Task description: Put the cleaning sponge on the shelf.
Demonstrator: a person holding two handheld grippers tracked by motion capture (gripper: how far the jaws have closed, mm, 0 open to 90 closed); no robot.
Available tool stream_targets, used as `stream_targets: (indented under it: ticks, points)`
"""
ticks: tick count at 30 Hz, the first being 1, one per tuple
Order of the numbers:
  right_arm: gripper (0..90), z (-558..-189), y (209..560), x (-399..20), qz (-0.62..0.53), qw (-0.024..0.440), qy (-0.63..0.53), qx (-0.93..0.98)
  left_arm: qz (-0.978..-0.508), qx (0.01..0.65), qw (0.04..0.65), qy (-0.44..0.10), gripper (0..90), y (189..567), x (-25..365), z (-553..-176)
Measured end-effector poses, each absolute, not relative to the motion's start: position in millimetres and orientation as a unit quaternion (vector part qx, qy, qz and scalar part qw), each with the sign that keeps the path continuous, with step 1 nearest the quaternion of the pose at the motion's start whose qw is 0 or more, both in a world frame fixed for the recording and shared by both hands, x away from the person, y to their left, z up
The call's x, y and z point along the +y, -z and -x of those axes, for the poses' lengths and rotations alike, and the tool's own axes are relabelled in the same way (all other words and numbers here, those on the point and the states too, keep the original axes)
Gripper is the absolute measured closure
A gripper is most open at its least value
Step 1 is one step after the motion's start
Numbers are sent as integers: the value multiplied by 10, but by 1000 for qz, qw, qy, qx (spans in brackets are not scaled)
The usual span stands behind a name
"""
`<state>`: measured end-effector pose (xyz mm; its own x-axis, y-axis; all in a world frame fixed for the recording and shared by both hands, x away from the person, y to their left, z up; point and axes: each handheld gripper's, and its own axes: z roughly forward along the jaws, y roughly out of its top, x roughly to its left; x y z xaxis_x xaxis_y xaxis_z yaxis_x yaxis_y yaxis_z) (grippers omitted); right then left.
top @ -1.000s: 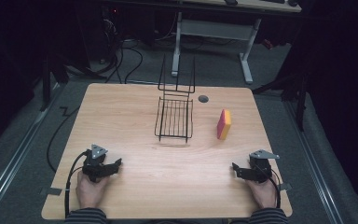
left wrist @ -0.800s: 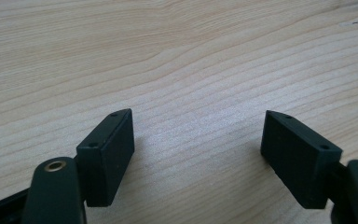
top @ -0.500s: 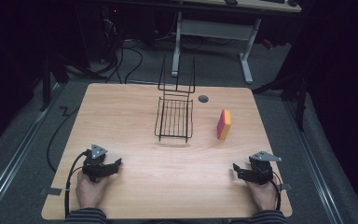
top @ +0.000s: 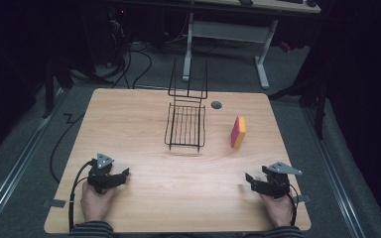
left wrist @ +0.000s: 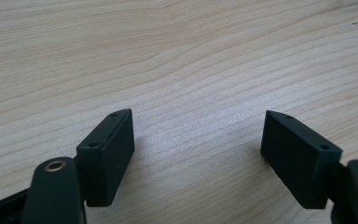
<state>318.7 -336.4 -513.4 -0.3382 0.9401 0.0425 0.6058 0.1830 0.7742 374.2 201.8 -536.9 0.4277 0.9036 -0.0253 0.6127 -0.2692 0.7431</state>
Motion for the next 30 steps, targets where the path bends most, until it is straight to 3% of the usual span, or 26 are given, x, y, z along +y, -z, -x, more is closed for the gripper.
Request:
stream_targets:
  ticks: [30]
  points:
    - [265, -3338, 4864, -3135, -499, 237, -386, 739, -769, 493, 350, -208, 261, 5369, 2018, -3742]
